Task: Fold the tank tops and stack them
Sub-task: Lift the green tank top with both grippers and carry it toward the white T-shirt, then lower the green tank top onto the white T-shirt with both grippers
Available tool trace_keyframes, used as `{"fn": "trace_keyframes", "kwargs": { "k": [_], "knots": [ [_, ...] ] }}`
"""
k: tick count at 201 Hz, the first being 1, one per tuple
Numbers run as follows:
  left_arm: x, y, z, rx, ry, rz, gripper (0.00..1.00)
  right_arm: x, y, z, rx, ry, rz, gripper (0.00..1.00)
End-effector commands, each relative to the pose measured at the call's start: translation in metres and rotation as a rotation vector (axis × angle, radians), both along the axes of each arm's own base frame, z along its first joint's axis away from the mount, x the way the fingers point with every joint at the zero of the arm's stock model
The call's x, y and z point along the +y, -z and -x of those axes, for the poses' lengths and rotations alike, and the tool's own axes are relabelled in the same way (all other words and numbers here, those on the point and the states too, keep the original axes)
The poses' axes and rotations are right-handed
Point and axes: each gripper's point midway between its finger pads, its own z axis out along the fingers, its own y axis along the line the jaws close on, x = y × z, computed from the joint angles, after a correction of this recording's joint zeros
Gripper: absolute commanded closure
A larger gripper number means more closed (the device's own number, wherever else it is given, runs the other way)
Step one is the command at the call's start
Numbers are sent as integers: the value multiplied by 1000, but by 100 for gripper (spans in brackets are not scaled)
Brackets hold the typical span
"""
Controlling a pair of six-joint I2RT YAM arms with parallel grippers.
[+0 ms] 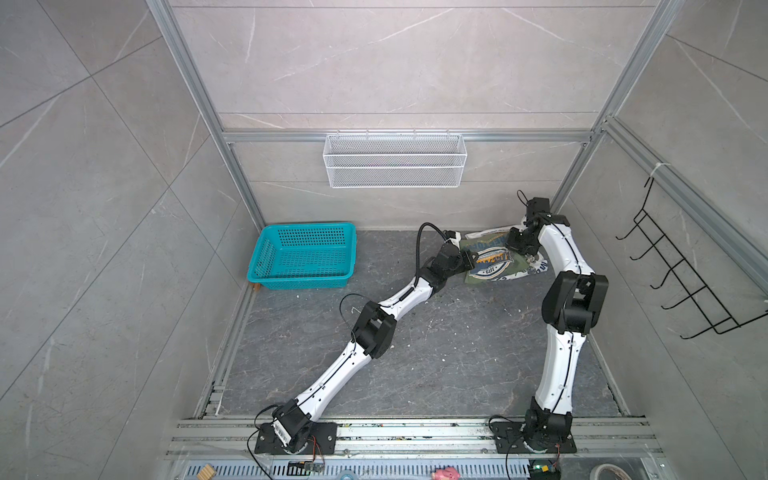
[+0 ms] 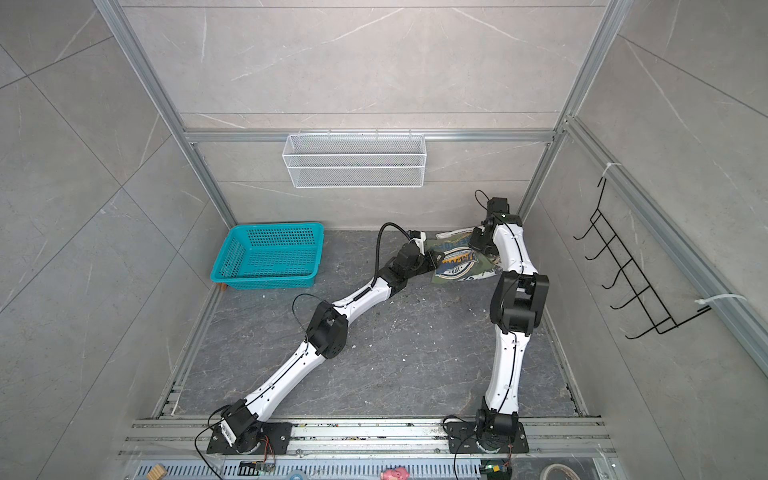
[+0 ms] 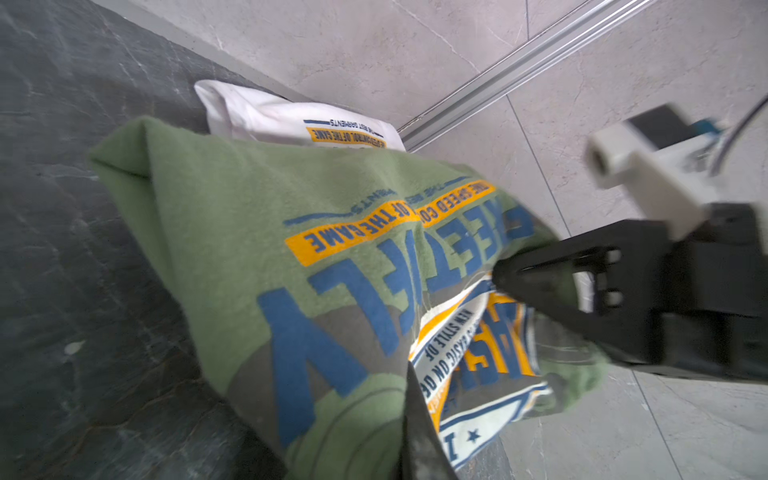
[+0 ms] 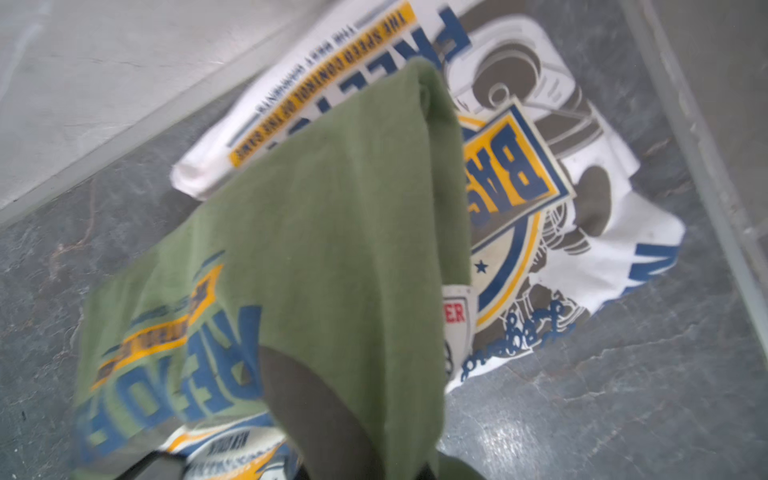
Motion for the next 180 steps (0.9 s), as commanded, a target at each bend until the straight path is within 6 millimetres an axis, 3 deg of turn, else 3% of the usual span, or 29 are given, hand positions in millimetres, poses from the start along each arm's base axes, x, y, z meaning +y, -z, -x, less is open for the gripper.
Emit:
{"fn": "trace_keyframes", "kwargs": {
  "k": [1, 30, 58, 109, 131, 180],
  "knots": [
    [6, -51, -7, -99, -12, 45, 100, 4, -58, -8, -112, -20, 87, 90],
    [6, -45, -8, -85, -13, 47, 100, 19, -47, -12, -57, -59, 171, 91],
    [6, -41, -7, -78, -10, 42, 100, 18, -29, -16, -28, -44, 147, 91],
    [4, -31, -6, -70, 2, 36, 100, -28, 3, -11, 26, 82, 105, 92],
    [4, -17, -7, -49, -3, 33, 100, -36, 26, -5, 86, 109, 85, 92],
    [8, 1, -7, -13, -7, -25, 100, -32, 88, 16, 266, 157, 24, 92]
  ]
}}
